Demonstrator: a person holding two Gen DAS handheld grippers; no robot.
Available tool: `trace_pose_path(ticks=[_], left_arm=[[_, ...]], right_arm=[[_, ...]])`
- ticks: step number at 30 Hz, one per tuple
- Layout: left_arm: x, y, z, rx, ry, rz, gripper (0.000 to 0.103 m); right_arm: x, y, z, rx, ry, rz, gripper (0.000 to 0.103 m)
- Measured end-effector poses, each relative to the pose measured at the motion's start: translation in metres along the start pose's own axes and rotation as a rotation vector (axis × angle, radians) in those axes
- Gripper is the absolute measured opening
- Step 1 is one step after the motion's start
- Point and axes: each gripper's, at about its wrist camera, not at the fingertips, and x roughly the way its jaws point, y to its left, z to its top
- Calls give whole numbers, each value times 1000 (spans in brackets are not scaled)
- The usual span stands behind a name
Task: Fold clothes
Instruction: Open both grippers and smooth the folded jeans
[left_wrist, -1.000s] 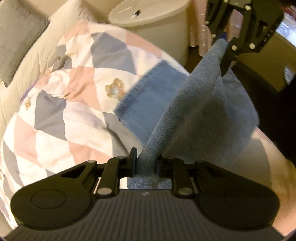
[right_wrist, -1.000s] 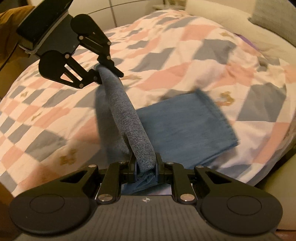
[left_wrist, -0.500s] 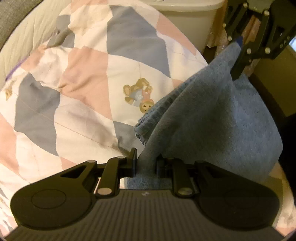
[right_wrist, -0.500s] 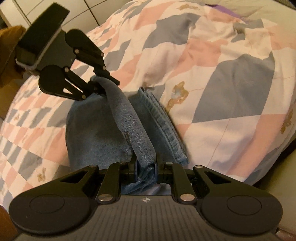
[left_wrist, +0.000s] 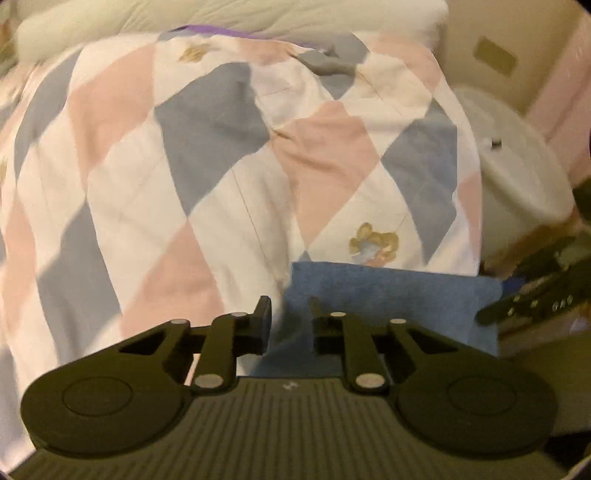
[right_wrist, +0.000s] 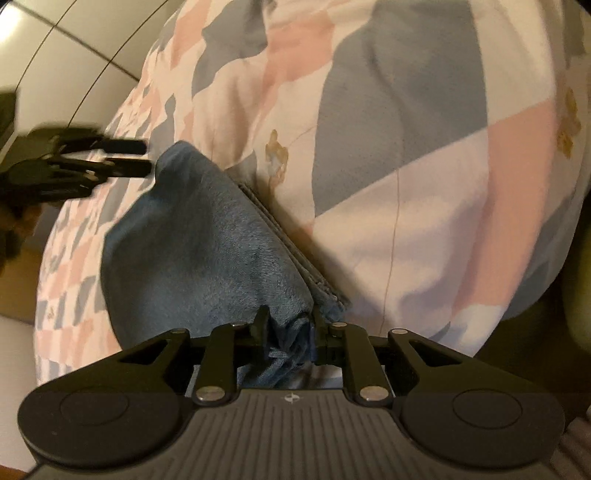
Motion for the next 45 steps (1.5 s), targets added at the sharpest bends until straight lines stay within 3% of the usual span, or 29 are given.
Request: trace_pose_path(ticks=[2,4,6,8,10,11,12,16,20,24,27,30,32,35,37,41,45], left_arm=[[-8,6,-6,-105,-35,-15,13],[0,6,-8,-168,-56,-15,14],[30,4,-7,-216,-31,21,14],[53,4,-7,-261,-4,56,14],[58,3,-4,-299,5,96,15],[55,2,-2,-315,6,115,15],[43,0,-3,-315,-6,142,15],[-17,-4,-22,-374,-74,227,16],[-73,-15,-69,-496,-137,246,16],[-74,-10,-112,-589,-115,269,16],[-38,10,-128,-622,-72,277,14],[-4,16,-124,-595,-25,304,14],[2,12,-115,-548,-9,333,12],[-29,2,-112,-533,-79,338,14],[-58,-6,-113,-519,-126,348,14],[-92,-36,-121,-396,-146,256,15],[-74,-71,-135,-269,-88,144,15]], right_arm=[[-5,3,-4,18,-19,-15,37],[-9,6,-8,36,-38,-32,35],[-7,5,-10,51,-45,-43,24],[-3,1,-11,72,-48,-58,24],[2,-8,-9,122,-49,-76,31],[2,-10,-7,139,-50,-87,42],[3,-12,-5,153,-51,-98,44],[-10,13,1,51,-73,-161,43],[-45,34,-9,-7,-209,-233,38],[-44,53,-20,-134,-226,-213,30],[-23,58,-24,-213,-204,-248,28],[10,48,-24,-265,-176,-315,27],[23,41,-20,-277,-166,-311,27],[27,29,-12,-241,-147,-292,23],[15,26,-11,-181,-154,-269,28],[-16,43,-36,-150,-212,-230,28],[-21,81,-76,-219,-200,-153,28]])
